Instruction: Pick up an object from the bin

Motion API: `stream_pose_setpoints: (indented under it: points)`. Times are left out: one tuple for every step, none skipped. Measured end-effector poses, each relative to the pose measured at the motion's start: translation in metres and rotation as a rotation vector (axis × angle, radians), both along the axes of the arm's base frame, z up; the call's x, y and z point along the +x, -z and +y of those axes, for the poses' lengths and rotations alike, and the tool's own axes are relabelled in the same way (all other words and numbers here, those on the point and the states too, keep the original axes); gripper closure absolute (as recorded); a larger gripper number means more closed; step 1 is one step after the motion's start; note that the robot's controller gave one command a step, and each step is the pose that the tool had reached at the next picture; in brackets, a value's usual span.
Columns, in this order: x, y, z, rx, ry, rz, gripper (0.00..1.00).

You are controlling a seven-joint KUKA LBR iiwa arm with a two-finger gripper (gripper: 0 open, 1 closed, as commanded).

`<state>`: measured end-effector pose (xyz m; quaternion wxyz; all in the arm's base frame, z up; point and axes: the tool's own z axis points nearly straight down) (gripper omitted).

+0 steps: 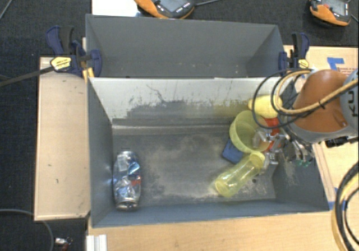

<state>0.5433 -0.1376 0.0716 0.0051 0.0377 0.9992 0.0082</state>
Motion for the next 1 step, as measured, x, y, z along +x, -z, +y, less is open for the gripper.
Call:
stream_pose_setpoints:
  points:
    - [0.0, 0.0, 0.0, 0.0, 0.0, 0.0, 1.0]
